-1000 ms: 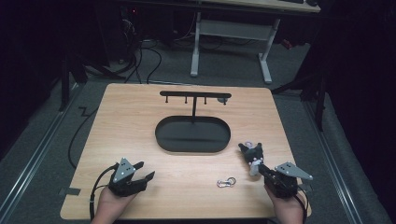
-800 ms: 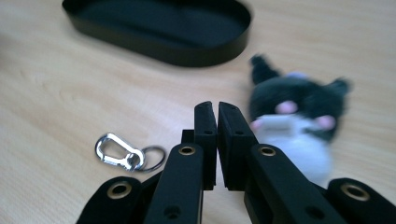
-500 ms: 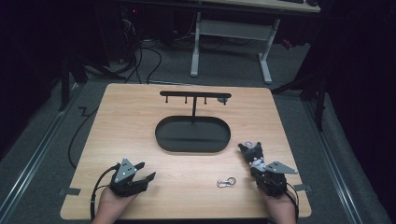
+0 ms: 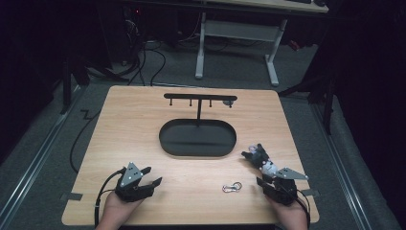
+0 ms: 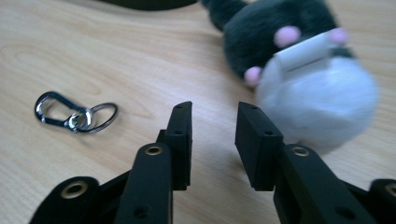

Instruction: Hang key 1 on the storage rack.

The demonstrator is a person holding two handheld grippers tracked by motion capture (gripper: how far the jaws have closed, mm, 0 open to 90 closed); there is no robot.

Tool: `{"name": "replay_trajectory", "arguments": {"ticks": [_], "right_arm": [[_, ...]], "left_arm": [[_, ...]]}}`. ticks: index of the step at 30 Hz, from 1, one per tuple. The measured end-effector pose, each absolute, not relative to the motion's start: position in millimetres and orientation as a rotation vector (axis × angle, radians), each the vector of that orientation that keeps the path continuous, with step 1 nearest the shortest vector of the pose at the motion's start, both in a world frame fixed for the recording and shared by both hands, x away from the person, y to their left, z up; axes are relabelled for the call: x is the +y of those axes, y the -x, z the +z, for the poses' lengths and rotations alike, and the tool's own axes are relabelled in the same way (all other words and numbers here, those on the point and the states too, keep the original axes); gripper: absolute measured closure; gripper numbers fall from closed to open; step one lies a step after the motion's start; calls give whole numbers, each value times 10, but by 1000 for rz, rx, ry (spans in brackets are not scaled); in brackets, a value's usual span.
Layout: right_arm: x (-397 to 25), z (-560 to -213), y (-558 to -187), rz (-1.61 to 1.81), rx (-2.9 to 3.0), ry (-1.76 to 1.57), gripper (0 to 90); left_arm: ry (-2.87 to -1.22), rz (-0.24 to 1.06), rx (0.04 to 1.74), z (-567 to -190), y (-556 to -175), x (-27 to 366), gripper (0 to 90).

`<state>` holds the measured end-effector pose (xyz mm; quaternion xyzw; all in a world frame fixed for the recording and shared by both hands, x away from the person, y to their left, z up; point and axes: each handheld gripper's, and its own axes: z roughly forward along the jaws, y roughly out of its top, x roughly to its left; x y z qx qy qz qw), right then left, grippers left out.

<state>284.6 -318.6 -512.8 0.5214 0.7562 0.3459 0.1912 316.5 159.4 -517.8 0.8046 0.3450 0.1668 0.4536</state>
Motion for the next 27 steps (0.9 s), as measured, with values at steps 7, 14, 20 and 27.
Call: {"name": "replay_trajectory", "arguments": {"ticks": [7,14,20,27], "right_arm": [[-3106,-5067,-2887,893,2197,-1471,594],[-3086,-5034,-2915,793,2236,-1526,574],[-3056,-4913,-2926,733,2281,-1524,479],[-3029,-4843,-2950,673,2358,-1505,443]], "left_arm": [[-1996,408,803,-5159,-3163,1543,415],[-2002,417,816,-5160,-3168,1552,383],[-1977,414,855,-5137,-3184,1584,377],[-1988,400,859,-5168,-3207,1576,374]]}}
